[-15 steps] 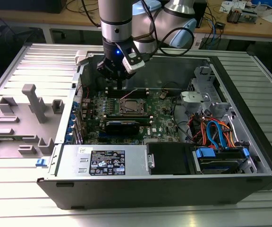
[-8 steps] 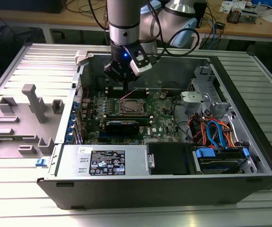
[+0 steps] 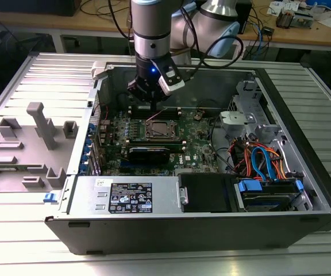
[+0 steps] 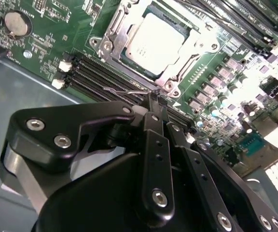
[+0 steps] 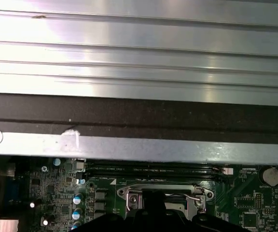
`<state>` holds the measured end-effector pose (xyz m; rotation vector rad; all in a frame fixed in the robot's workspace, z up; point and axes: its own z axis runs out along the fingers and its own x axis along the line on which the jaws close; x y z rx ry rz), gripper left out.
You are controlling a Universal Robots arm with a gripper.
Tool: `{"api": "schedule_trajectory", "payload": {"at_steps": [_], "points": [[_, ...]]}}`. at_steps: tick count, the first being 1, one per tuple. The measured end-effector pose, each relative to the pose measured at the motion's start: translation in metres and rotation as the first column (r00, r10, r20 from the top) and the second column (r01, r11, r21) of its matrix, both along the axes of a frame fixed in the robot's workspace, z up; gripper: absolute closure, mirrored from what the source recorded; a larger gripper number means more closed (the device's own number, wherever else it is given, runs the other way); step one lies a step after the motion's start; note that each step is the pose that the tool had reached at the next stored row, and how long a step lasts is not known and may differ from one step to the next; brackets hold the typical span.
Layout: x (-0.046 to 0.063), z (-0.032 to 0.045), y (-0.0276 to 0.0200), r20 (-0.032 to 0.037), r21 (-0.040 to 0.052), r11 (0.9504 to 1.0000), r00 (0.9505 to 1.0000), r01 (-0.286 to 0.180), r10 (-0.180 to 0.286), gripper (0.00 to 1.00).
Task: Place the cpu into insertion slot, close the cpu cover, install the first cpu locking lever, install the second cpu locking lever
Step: 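Install the first cpu locking lever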
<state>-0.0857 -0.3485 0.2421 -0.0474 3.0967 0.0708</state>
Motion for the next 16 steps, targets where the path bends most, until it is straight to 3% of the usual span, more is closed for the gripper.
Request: {"api": "schedule_trajectory", "payload": {"at_steps": [4,16], "points": [[0.0009,-0.0025,0.0007,-0.0001,-0.0001,0.9995,0.9995,0.03,-0.03,0.89],[0.0086,-0.0079,0.0066,0.0,-0.0006,0.9995,0.9995,0.031,-0.031,0.89]]}}
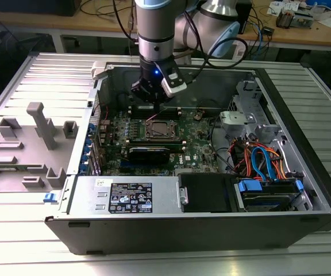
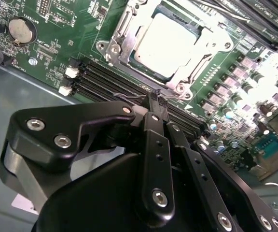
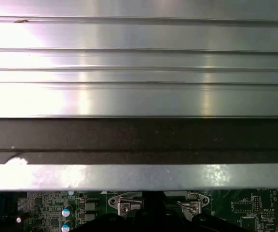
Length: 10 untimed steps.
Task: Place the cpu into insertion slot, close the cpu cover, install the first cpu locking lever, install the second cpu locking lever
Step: 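Install the first cpu locking lever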
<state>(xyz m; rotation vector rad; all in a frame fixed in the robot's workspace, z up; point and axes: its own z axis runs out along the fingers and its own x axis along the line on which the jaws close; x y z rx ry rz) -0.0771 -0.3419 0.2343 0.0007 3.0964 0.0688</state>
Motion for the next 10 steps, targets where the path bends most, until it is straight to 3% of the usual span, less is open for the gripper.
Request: {"api": "schedule_trajectory", "payload": {"at_steps": [4,10], "points": [[0.004,-0.0019,0.0015,0.0002,-0.0006,1.0,1.0,0.0,0.0,0.89],[0.011,-0.0051,0.0027,0.0,-0.0093,1.0,1.0,0.001,-0.001,0.89]]}}
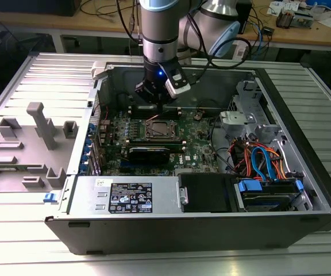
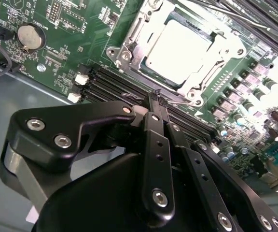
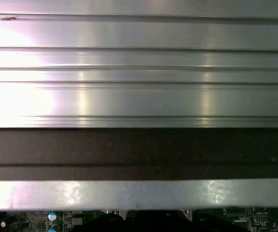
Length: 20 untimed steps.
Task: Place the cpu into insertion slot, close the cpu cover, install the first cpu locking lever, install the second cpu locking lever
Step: 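Install the first cpu locking lever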
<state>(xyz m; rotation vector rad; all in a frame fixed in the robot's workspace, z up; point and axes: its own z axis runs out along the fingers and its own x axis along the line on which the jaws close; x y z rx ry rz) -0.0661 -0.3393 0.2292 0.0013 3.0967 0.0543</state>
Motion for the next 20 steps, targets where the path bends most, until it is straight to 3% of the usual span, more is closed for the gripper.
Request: {"api": "schedule_trajectory", "payload": {"at_steps": [12,20], "points": [[0.013,-0.0106,0.001,0.0,0.0,1.0,1.0,0.0,0.0,0.89],[0.016,-0.0158,0.001,-0.0001,-0.0003,1.0,1.0,0.0,0.0,0.89]]}}
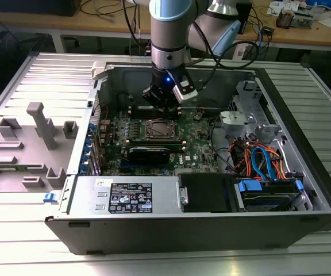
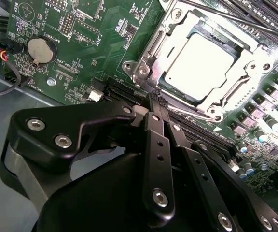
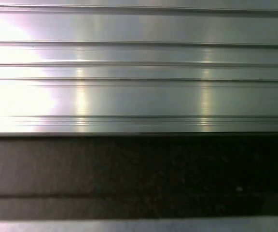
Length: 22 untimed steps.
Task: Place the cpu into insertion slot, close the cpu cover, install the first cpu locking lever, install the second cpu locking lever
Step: 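Install the first cpu locking lever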
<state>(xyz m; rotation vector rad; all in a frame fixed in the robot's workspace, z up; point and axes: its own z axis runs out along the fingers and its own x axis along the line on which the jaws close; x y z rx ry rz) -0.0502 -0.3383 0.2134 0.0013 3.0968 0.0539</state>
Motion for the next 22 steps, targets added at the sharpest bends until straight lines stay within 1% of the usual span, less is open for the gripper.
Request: {"api": "schedule_trajectory", "payload": {"at_steps": [14,22], "points": [[0.0024,-0.0063,0.0,0.0001,0.0002,1.0,1.0,0.0,0.0,0.89],[0.0024,-0.0052,0.0001,0.0002,0.0005,1.0,1.0,0.0,0.0,0.89]]}}
